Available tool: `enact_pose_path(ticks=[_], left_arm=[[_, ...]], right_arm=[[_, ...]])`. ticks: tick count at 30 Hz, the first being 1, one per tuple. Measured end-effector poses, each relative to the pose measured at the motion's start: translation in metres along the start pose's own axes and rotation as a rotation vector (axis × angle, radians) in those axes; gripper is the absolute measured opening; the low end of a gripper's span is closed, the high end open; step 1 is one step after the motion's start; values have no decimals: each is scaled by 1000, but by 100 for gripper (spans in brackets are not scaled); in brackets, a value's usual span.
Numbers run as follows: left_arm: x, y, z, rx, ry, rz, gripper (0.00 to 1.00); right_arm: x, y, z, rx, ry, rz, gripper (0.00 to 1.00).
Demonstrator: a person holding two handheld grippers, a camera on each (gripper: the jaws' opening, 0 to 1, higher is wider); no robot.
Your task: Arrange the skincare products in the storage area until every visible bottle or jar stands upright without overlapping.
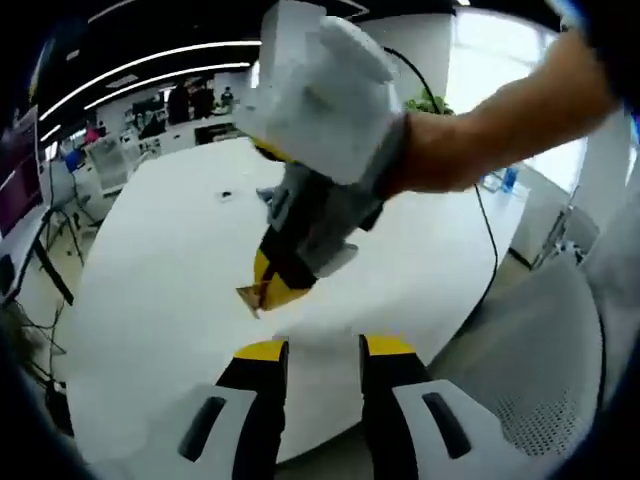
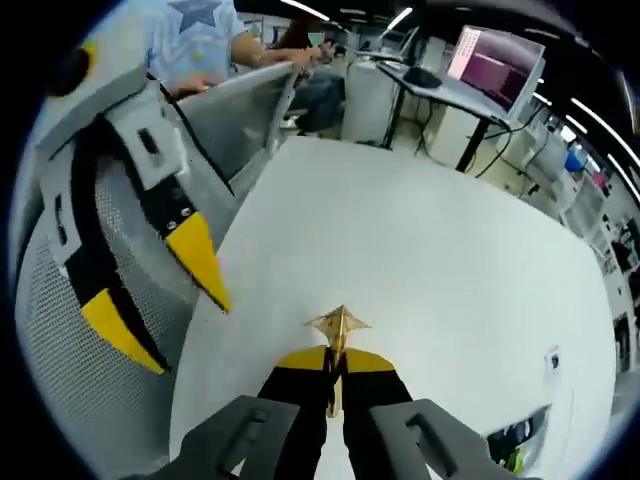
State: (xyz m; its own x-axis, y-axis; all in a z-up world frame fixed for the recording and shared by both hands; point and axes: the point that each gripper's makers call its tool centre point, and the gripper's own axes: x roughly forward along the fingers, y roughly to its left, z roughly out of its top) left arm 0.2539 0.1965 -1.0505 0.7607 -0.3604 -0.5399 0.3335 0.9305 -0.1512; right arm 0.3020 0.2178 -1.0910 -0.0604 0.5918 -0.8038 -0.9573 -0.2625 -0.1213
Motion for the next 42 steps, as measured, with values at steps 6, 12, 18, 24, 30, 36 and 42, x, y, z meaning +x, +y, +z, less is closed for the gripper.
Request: enact_pose_path(ticks=[6, 12, 18, 24, 30, 36, 42], left_arm=[[-6, 6, 19, -126, -96, -21, 25], [-8, -15, 22, -154, -101, -133, 22], [-9, -31, 23, -156, -102, -202, 23], [-13, -62, 32, -271, -98, -372, 23], [-14, -67, 35, -283, -113, -407, 27], [-12, -81, 28, -236, -75, -453, 23], [-11, -84, 11, -147, -6, -440, 10]], right_arm=[[-38, 22, -6, 88, -73, -69, 0], [-51, 46, -9, 165, -128, -125, 0], [-52, 78, -15, 250, -146, -151, 0], [-59, 90, -17, 248, -147, -215, 0], [-73, 85, -17, 214, -146, -309, 0], [-82, 88, -16, 184, -143, -354, 0], [-84, 91, -21, 153, -118, -402, 0]])
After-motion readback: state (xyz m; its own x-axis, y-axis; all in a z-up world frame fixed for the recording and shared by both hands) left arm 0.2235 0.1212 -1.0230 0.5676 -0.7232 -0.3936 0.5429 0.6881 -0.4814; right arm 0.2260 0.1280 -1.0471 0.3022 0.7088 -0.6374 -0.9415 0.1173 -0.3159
